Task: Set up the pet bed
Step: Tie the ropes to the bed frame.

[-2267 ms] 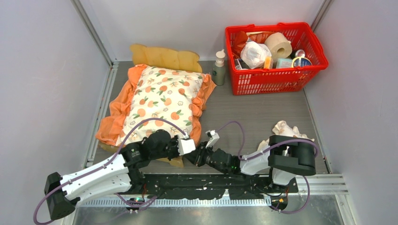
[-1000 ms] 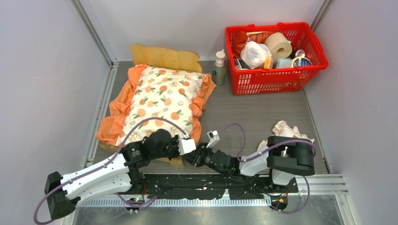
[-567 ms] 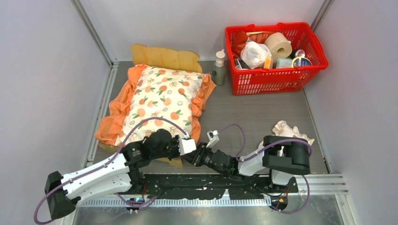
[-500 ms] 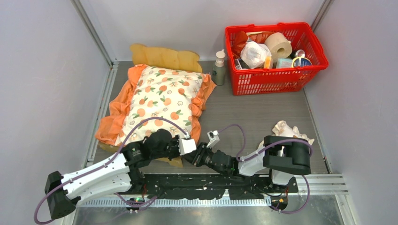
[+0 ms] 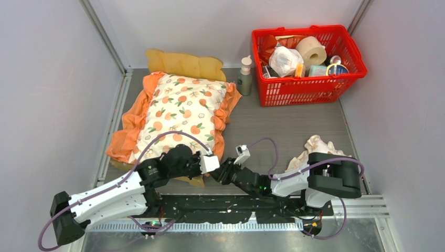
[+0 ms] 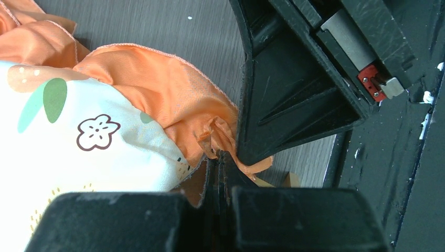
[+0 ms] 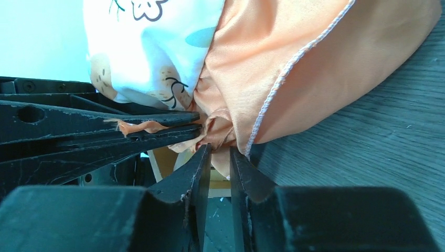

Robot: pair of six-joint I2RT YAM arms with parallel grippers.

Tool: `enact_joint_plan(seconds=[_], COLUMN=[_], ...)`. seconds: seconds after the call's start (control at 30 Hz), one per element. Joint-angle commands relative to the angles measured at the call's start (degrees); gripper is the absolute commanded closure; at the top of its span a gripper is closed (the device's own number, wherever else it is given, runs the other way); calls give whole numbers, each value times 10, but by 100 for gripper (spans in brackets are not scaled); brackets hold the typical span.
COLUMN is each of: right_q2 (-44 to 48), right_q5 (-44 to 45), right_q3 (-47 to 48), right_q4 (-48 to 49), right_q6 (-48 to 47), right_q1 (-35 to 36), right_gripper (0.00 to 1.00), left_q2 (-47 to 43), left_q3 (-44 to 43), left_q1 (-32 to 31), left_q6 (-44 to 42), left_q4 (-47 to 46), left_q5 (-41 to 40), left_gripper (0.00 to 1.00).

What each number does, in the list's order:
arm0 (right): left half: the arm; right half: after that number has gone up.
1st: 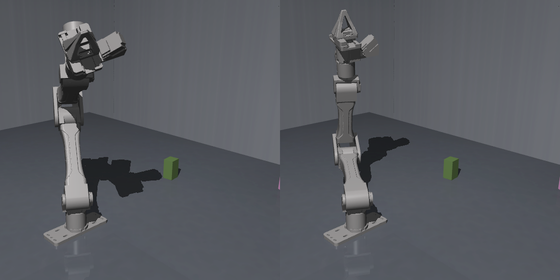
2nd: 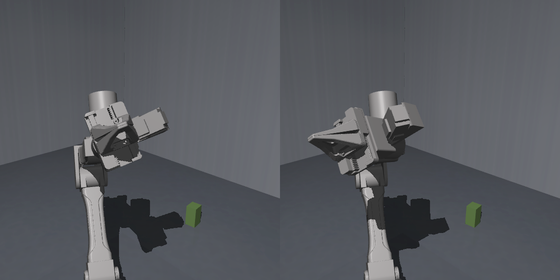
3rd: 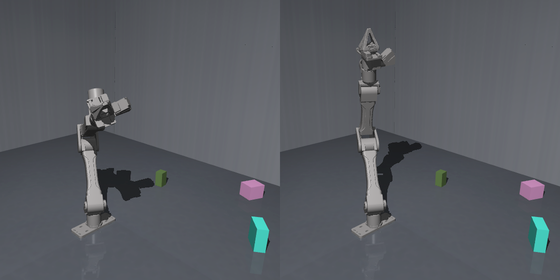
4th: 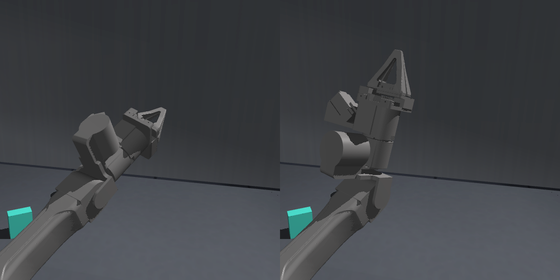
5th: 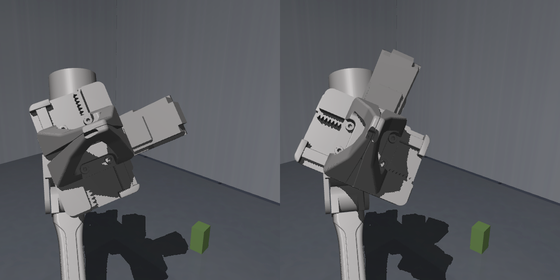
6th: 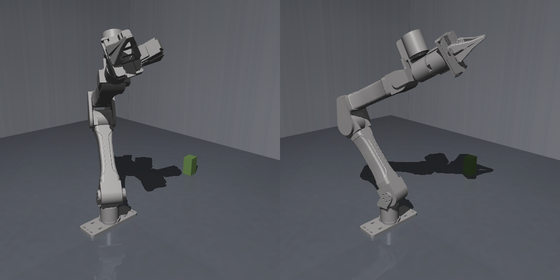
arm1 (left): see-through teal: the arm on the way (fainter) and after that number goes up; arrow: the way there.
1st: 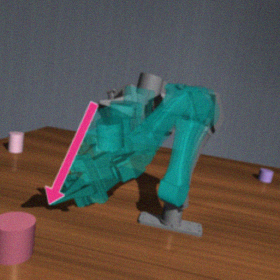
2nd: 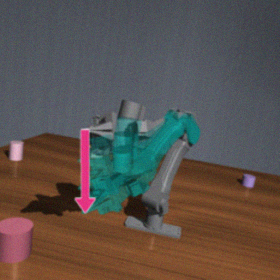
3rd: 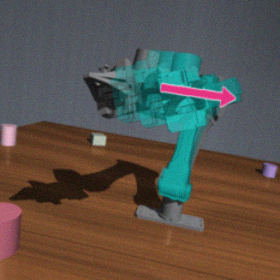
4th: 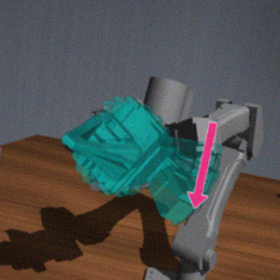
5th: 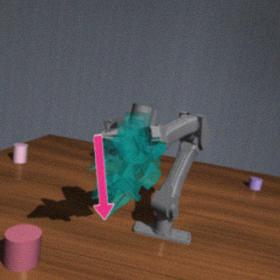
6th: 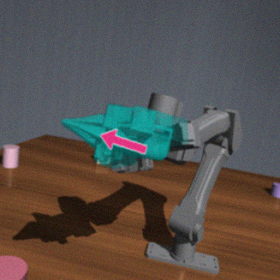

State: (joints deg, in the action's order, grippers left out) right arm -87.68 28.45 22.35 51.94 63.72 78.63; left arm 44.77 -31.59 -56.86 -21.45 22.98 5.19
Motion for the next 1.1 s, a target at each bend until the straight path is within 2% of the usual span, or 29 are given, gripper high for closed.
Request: enact_joint_plan(seconds=[0.0, 0.2, 0.33, 0.6, 1.07], right_q2=[8, 66, 96, 65, 19], right_q5=[34, 38, 49, 11, -22], right_q3=[0, -44, -54, -49, -24], right_q4=[8, 74, 61, 91, 104], right_q6=[-24, -78, -81, -71, -52], right_q1=[-2, -10, -13, -41, -42], right_gripper=[74, 74, 72, 68, 69], left_q2=[-2, -3, -4, -3, -4], left_q3=[-20, -20, -21, -19, -19], left_q1=[3, 4, 4, 3, 4], left_q6=[-1, -2, -2, 0, -1], left_q4=[-12, -13, -13, -14, -15], left_q5=[4, 5, 5, 6, 4], left_gripper=[100, 100, 100, 100, 100])
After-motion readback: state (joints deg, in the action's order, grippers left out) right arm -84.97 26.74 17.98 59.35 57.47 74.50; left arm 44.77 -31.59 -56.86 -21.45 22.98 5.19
